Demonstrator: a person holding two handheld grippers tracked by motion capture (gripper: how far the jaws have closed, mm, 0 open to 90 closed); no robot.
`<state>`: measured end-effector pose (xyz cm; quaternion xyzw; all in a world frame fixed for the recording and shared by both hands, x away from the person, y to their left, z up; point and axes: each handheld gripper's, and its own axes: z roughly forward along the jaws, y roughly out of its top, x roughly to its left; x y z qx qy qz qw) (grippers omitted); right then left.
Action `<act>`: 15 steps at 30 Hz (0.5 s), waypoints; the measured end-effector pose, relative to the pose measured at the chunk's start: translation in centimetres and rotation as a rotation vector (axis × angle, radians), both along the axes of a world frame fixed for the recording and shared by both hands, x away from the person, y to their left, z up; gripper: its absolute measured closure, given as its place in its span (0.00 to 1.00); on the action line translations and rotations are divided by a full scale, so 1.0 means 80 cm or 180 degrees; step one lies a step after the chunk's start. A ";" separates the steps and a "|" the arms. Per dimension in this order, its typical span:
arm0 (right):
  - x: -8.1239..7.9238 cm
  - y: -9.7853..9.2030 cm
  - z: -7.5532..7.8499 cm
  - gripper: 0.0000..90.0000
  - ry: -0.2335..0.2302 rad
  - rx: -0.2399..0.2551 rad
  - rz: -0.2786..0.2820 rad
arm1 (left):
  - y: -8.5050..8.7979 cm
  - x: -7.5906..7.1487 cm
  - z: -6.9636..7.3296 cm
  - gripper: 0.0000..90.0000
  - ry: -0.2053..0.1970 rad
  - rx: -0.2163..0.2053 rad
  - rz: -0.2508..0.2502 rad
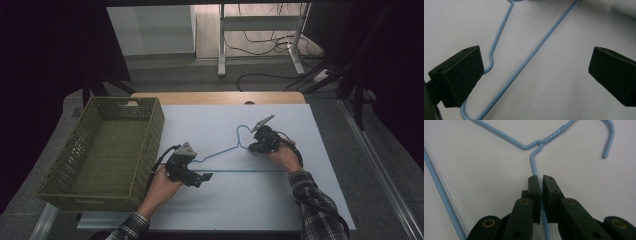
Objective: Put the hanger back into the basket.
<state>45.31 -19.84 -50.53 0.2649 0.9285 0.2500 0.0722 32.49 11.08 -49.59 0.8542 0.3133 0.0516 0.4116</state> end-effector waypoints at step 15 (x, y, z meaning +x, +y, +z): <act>-0.014 0.005 0.015 0.97 -0.0225 0.0031 0.0170 | -0.012 0.026 0.007 0.03 0.0107 0.0084 0.0047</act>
